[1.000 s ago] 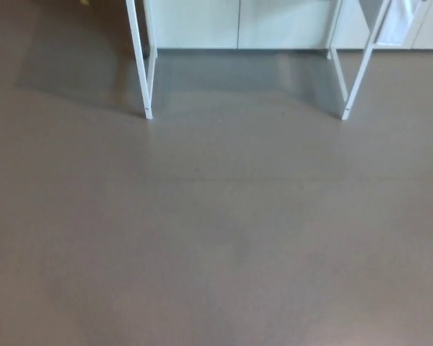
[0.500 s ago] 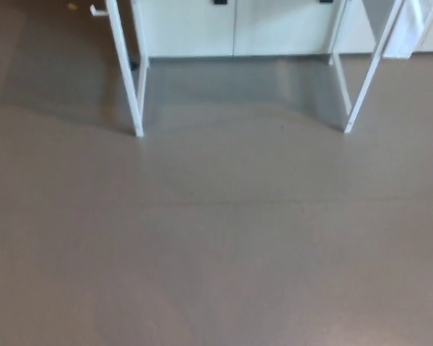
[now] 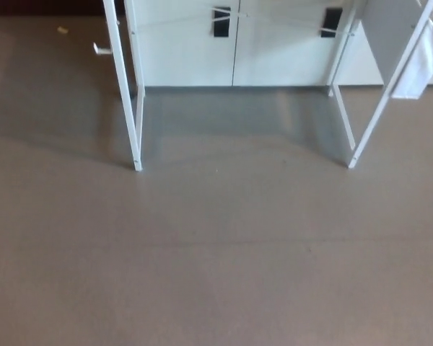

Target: The robot walk towards a table in front and then pushes a layer of a file tray back to its original position using its right hand

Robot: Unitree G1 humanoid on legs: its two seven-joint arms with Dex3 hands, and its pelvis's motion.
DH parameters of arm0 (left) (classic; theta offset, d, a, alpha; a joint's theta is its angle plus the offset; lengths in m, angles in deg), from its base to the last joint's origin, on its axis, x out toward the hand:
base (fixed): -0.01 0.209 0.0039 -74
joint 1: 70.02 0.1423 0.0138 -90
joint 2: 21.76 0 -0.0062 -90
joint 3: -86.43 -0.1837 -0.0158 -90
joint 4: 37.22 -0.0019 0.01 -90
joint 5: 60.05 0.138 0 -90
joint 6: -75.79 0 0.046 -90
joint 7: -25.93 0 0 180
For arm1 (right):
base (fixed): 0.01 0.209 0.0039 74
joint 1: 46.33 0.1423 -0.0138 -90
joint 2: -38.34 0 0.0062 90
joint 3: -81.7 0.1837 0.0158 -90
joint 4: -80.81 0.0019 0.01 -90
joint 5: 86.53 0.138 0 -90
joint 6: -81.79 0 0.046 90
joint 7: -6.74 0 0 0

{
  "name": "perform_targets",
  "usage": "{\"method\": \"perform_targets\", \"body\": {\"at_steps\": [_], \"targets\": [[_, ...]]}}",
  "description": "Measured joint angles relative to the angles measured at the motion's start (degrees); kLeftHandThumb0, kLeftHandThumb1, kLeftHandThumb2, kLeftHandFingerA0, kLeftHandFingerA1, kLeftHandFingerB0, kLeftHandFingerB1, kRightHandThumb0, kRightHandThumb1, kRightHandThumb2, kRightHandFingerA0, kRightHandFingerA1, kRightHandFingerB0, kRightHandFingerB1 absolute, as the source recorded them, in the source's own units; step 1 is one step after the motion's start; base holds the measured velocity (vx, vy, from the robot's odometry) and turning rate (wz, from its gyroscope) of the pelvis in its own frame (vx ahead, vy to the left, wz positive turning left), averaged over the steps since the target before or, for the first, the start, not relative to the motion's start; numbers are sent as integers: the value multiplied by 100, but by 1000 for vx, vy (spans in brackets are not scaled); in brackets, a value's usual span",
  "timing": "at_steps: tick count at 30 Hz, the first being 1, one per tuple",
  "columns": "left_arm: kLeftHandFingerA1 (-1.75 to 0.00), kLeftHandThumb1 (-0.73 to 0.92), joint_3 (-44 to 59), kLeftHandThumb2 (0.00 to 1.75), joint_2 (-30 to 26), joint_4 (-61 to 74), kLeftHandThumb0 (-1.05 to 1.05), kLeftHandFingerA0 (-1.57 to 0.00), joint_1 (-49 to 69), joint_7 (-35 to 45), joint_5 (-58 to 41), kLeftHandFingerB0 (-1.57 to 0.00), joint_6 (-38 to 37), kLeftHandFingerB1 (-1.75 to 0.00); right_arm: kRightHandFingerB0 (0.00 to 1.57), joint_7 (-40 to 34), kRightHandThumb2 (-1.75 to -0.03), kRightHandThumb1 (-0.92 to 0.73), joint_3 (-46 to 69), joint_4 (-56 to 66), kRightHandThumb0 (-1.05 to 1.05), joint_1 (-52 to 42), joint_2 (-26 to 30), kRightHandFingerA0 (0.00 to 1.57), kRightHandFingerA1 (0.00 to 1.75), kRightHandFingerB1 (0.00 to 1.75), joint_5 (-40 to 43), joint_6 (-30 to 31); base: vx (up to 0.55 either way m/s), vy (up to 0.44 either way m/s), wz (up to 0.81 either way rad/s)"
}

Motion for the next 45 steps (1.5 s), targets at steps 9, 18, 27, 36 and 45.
{"method": "perform_targets", "body": {"at_steps": [9, 18, 27, 36, 45], "targets": [[-40, 67, -55, 60, -3, -80, -23, -49, -93, -23, 5, -38, -47, -36, 36, -59, -85, -51, -29, -33, -54, 69, 53, 58, 58, 49, -10, -22, 258, -135, 1], [-40, 67, -71, 60, -74, -44, -22, -51, -150, -54, 2, -37, -46, -36, 35, -72, -86, -52, -95, 69, -54, 23, 11, 56, 58, 48, -45, -23, 294, 175, -13], [-41, 66, -87, 60, -69, -82, -24, -54, -73, -54, -7, -38, -44, -36, 38, -73, -85, -51, -150, 97, -55, -10, 14, 56, 57, 49, -102, 32, 215, -39, 8], [-41, 67, -130, 60, -12, -69, -23, -53, -152, -67, 0, -38, -40, -36, 46, -112, -60, -63, -197, 131, -51, 37, 138, 65, 47, 35, -131, 84, 258, -151, 5], [-41, 68, -151, 61, -18, -25, -23, -52, -152, -64, -1, -37, -37, -36, 40, -136, -85, -51, -252, 6, -53, 44, 133, 59, 60, 50, -156, 99, 280, 182, -20]]}}
